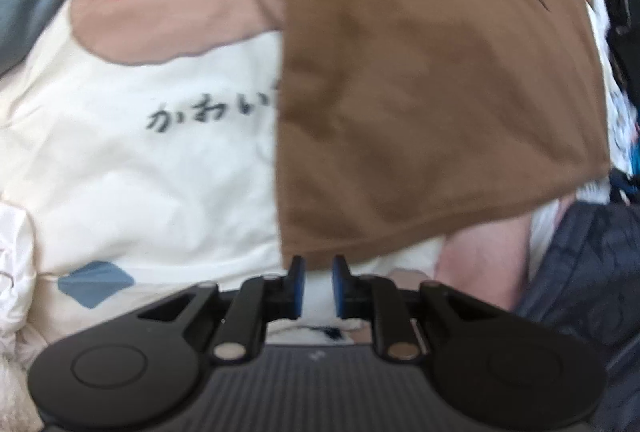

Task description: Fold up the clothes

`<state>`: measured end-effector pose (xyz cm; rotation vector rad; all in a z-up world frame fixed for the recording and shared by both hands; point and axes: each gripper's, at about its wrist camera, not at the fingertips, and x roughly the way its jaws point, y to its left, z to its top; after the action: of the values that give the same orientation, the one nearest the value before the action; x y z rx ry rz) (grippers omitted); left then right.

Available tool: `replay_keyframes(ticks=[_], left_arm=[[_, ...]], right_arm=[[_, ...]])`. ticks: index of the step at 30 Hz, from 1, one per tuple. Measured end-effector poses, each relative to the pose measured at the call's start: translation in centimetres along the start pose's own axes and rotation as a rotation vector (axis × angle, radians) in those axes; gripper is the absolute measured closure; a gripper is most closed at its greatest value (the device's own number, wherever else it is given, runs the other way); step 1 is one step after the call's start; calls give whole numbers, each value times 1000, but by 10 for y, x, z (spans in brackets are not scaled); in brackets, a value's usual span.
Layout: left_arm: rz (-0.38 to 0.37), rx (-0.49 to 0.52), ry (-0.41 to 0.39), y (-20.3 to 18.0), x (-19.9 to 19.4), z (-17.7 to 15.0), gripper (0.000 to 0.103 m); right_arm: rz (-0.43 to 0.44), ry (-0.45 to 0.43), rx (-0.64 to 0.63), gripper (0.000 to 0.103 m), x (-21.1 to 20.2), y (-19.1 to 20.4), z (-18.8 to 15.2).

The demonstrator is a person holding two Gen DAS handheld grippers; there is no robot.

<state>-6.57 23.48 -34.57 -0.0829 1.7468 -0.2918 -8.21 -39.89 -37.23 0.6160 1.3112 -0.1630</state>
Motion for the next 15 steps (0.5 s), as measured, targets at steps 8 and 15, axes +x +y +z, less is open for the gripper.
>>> replay_keyframes(ticks=[8,15], left_arm=[[32,-86,-36,16,21,10,81],[87,-26,-19,8,44,5,68]], right_arm=[[-55,-23,-130,61,8,12,13],[-108,-11,-287,61,24,36,15]])
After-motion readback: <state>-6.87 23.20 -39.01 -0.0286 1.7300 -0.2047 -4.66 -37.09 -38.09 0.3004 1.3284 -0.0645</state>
